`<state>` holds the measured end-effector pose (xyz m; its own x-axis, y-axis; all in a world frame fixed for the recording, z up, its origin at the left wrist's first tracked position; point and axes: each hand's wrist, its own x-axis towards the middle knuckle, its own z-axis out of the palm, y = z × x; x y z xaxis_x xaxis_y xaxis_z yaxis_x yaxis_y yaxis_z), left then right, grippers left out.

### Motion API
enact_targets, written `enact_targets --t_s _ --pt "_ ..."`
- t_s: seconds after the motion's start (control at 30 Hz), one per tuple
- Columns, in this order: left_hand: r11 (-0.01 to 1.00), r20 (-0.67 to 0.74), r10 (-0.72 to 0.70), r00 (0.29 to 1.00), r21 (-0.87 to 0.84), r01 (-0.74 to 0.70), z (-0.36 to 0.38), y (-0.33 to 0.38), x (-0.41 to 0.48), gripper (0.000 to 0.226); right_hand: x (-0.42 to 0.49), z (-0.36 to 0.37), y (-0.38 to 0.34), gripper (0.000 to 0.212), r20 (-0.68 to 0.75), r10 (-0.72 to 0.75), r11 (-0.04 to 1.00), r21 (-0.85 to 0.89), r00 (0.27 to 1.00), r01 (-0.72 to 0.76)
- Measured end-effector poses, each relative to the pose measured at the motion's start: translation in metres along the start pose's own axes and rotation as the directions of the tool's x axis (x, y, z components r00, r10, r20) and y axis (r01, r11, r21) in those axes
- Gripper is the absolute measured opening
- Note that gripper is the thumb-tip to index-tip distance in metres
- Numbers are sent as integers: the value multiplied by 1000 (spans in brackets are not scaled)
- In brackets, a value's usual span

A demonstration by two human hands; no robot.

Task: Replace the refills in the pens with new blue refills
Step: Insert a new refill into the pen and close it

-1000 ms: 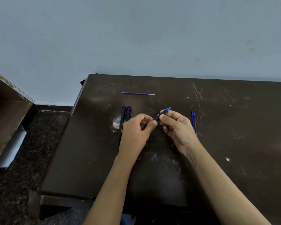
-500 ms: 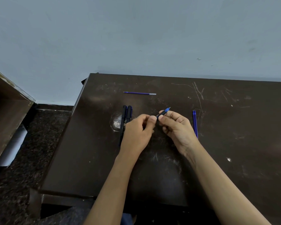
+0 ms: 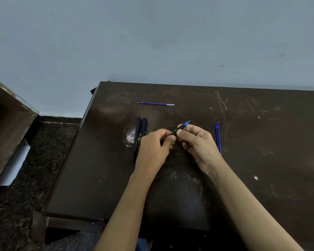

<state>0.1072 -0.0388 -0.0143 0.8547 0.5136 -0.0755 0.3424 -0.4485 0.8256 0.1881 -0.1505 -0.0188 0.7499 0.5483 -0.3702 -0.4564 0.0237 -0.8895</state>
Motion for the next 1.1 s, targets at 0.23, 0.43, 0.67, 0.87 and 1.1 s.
enact_targets --t_s 0.23,0.43,0.67,0.87,1.1 --pt "994 69 -38 997 -101 45 0 6 -1 21 0 -2 -3 19 89 -30 993 113 996 20" --pt "956 263 -96 960 -245 162 -1 4 -2 27 -1 -7 -7 25 194 -63 987 159 979 31" --pt "970 177 -73 981 -215 111 -2 3 -3 22 -2 -2 -3 15 71 -103 985 144 992 92" --pt "987 108 -92 990 -119 105 -4 5 -3 21 -1 8 2 17 -21 -89 985 143 996 91" --pt "981 -211 -191 959 -62 182 -13 -6 3 18 -4 21 22 36 70 -285 662 -707 956 249"
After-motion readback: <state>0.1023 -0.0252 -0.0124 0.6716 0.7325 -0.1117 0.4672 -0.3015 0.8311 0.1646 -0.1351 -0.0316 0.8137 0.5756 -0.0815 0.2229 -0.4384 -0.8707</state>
